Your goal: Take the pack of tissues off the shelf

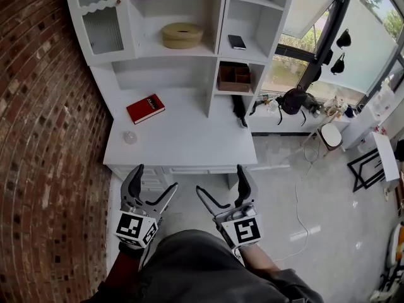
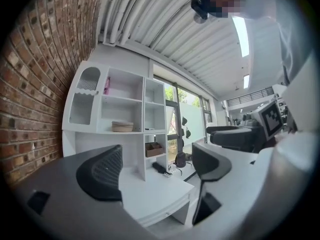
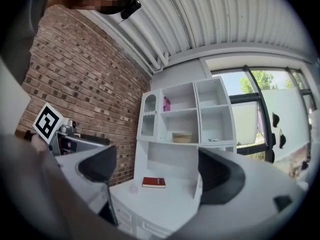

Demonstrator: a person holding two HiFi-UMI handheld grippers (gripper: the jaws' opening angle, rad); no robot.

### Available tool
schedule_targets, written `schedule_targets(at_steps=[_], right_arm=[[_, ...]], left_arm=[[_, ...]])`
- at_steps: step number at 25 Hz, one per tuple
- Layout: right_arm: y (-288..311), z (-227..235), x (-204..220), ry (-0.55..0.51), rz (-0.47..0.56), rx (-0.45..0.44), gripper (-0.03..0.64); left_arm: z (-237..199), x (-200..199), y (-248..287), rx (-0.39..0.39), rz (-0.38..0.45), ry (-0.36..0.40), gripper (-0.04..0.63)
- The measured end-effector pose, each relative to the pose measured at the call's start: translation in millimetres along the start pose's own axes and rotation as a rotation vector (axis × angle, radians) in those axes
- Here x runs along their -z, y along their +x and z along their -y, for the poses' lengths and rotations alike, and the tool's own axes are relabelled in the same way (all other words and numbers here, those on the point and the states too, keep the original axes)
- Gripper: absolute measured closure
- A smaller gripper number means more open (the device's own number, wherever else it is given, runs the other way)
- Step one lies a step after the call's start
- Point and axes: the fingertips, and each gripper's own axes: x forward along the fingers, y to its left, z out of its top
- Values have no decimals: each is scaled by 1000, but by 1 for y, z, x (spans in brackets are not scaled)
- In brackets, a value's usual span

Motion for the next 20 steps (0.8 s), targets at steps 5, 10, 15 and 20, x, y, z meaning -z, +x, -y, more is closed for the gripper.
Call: schedule_targets(at_steps=[5, 10, 15, 20], right_arm=[[-1, 7, 8, 18, -19, -9, 114], [-3, 20, 13, 25, -22, -34, 114], [12, 32, 22, 28, -35, -69, 115], [44, 50, 27, 49, -47, -78, 115]], left_arm=[[1, 2, 6, -20, -14, 10, 167], [2, 1, 14, -49, -18, 8, 167], [-9, 4, 25, -76, -21, -48, 167], [-34, 4, 54, -74, -31, -42, 169]])
